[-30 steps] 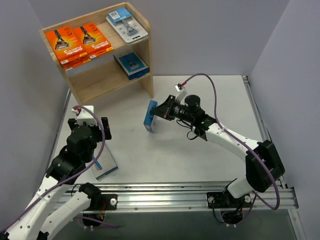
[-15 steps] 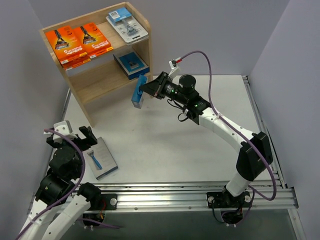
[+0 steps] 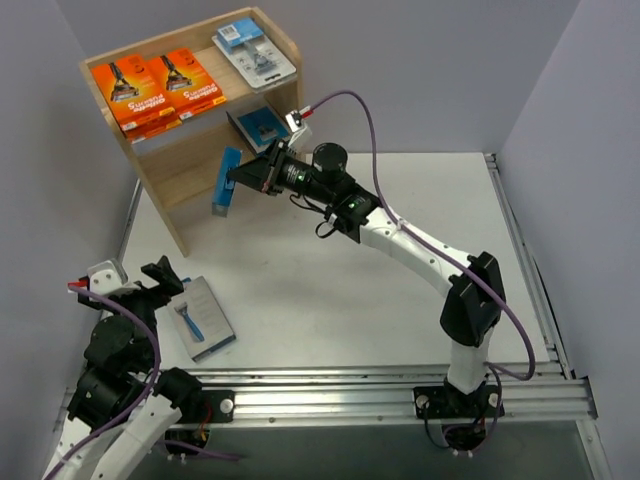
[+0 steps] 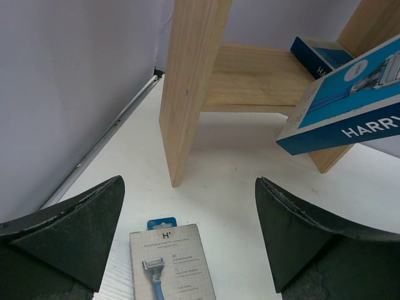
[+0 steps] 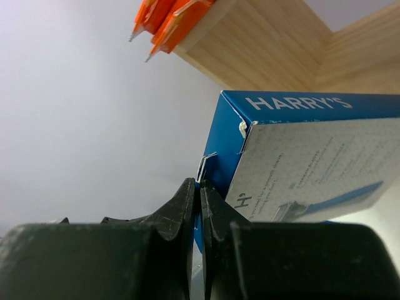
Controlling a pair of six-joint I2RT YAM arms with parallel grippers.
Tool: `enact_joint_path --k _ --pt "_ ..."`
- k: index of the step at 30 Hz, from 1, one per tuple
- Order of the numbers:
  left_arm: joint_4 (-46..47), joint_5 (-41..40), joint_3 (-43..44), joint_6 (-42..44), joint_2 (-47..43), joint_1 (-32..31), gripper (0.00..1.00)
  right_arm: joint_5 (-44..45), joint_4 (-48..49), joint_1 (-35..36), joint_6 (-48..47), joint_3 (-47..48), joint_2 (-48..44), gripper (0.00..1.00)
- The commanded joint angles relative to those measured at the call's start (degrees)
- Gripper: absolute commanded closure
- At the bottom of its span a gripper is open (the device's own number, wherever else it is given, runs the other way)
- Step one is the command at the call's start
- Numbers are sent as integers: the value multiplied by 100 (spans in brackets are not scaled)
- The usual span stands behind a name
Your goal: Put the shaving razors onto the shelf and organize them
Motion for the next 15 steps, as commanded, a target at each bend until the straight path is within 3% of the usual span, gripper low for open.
enact_joint_path --k 1,15 --pt "310 2 -24 101 -5 31 6 -29 571 143 78 659 150 100" --pt "301 239 -33 144 21 -66 6 7 1449 222 482 1741 1240 100"
